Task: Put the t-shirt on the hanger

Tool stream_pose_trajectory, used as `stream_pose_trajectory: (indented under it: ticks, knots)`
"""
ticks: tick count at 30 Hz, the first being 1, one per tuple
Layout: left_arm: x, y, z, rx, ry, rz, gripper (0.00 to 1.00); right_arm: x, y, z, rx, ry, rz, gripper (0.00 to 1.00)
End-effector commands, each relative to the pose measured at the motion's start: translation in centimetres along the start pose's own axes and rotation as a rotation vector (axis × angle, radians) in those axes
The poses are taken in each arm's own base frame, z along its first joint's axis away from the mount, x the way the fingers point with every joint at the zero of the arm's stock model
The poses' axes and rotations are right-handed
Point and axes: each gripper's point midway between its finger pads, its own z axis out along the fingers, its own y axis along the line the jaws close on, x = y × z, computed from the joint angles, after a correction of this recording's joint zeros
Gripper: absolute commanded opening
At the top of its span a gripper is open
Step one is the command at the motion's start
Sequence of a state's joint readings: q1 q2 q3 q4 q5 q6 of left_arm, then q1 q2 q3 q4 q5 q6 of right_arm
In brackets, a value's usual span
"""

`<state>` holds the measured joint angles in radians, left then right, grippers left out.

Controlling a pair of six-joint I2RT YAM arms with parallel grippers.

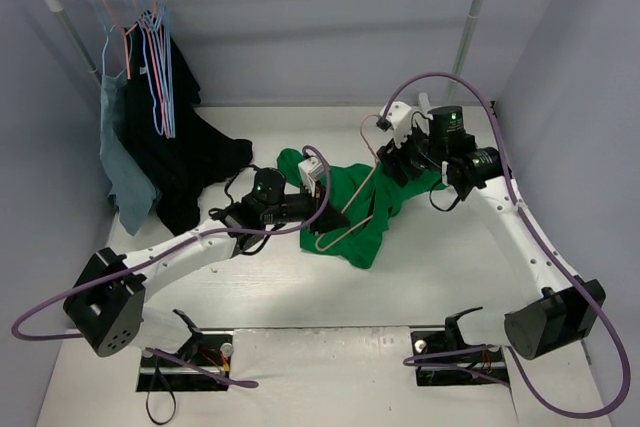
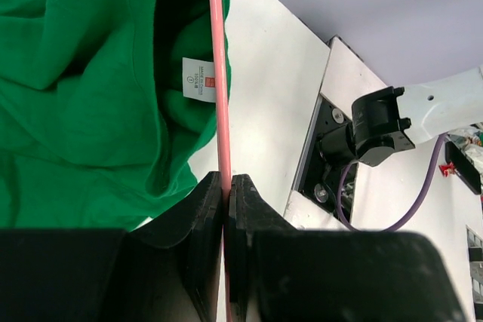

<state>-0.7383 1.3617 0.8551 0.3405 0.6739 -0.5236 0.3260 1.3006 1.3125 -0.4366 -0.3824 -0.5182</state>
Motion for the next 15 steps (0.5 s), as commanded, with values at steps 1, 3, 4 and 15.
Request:
stream_pose_trajectory:
  ticks: [1,3,4,15]
  knots:
    - [-5.1,-3.5,-0.4,0.101,-0.091,0.167,0.00,-4.2,0.0,-0.4,-0.031,-0.155,-0.044,0.54]
    - [-5.1,-3.4,-0.3,0.096,-0.065,0.184,0.00,-4.8,0.0,-0.6,-0.027,-0.180,-0.050,0.45]
    - [-4.7,-3.2,-0.3,0.085,-0.040,0.176,0.00,-5.0,0.0,-0.6,-0.026,-0.187,-0.055,0.41]
    - [-5.9,-0.5,-1.2,-0.126,0.129,0.212,0.04,-5.0,-0.5,-2.1,0.081,-0.280,-0.147,0.00]
